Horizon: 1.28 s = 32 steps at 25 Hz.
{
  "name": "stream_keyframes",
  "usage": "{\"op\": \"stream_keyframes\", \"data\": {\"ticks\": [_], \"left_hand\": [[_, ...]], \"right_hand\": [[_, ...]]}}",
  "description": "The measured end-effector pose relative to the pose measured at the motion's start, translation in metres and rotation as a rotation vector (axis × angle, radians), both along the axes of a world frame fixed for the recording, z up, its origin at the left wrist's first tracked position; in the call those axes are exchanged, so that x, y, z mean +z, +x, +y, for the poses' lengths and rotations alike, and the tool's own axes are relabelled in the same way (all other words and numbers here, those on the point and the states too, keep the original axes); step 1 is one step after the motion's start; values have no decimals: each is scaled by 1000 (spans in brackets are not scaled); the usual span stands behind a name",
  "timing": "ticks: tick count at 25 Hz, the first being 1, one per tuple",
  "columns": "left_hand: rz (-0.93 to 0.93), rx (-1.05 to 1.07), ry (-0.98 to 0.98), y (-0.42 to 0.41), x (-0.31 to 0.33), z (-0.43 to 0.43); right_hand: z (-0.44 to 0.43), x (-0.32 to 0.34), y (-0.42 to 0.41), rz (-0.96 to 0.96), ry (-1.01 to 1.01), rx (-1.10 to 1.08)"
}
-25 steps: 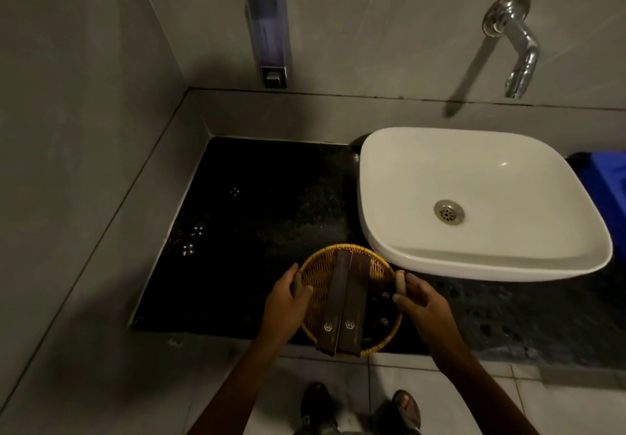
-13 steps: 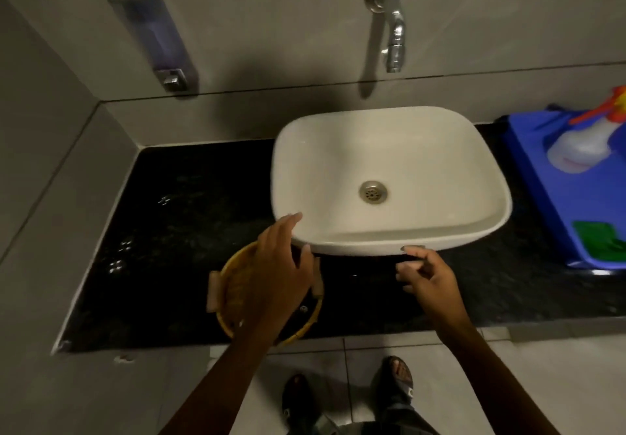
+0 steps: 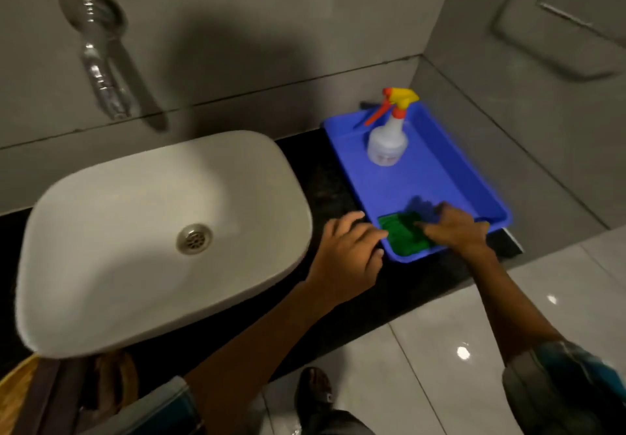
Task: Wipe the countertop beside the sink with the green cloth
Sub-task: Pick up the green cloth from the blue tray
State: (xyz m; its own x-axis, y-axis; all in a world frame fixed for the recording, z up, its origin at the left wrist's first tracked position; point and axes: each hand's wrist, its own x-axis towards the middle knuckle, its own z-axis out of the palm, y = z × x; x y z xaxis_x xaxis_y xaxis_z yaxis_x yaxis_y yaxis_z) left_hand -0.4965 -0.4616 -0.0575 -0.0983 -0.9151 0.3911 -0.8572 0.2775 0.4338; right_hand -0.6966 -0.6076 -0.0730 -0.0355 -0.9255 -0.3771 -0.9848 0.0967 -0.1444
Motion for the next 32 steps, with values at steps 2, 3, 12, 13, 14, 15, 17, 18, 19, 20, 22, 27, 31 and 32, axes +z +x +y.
{"op": "stream_keyframes", "data": {"ticks": [2, 3, 12, 13, 14, 15, 17, 18, 19, 20, 22, 27, 31, 32], "left_hand": [[-90, -52, 97, -13, -18, -3], [-126, -72, 187, -17, -23, -8], [18, -5, 386, -7, -24, -18], [159, 42, 331, 3, -16, -11], [326, 118, 302, 14, -5, -3], [534, 218, 319, 27, 8, 4], [1045, 334, 523, 57, 39, 25], [1299, 292, 640, 73, 52, 37], [1471, 245, 677, 90, 62, 57], [1541, 218, 635, 108, 70, 81], [1496, 257, 457, 151, 81, 142], [1350, 638, 143, 265, 65, 308], [1185, 980, 32, 353, 30, 440], [1108, 1102, 32, 372, 19, 469]], "right_hand": [[-3, -11, 11, 207, 201, 102], [-6, -15, 19, 215, 248, 114], [17, -4, 50, -591, -96, -227], [24, 8, 54, -698, -162, -252], [33, 22, 58, -855, -196, -284], [43, 38, 62, -1058, -190, -317], [74, 70, 82, -1438, -60, -326], [91, 81, 96, -1565, 35, -299], [112, 90, 113, -1618, 132, -250], [134, 96, 134, -1599, 204, -188], [185, 103, 186, -1468, 266, -14], [315, 97, 333, -1176, 374, 414], [427, 66, 465, -817, 293, 761], [453, 57, 495, -768, 300, 835]]}}
